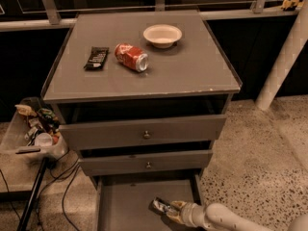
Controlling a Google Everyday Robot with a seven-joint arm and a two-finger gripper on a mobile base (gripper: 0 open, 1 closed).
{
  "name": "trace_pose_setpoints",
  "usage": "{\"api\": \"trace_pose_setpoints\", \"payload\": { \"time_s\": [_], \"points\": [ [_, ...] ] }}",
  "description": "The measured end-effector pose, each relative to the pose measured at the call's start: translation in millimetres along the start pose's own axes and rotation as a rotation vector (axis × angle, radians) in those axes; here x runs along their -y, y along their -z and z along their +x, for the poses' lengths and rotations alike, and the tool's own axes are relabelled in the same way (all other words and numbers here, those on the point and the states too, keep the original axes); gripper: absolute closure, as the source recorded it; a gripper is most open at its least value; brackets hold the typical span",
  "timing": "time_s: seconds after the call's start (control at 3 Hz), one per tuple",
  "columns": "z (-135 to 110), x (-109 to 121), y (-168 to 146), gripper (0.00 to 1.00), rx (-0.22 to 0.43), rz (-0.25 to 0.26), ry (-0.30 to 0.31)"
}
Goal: Pick redbull can from bottom drawer and place on counter
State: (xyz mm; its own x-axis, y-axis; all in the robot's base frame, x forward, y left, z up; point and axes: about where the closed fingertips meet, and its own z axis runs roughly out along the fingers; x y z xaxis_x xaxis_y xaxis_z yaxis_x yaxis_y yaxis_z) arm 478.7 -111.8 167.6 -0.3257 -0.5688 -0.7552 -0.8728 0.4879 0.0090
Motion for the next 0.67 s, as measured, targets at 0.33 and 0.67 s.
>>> {"api": "trace_pose_setpoints", "payload": {
  "time_s": [0.33,0.67],
  "points": [
    [-18.9,-1.6,26.4,1.0,0.02,0.027,0.035],
    [-49.3,-1.5,49.6,1.0,0.049,0.048,0.091]
  ]
}}
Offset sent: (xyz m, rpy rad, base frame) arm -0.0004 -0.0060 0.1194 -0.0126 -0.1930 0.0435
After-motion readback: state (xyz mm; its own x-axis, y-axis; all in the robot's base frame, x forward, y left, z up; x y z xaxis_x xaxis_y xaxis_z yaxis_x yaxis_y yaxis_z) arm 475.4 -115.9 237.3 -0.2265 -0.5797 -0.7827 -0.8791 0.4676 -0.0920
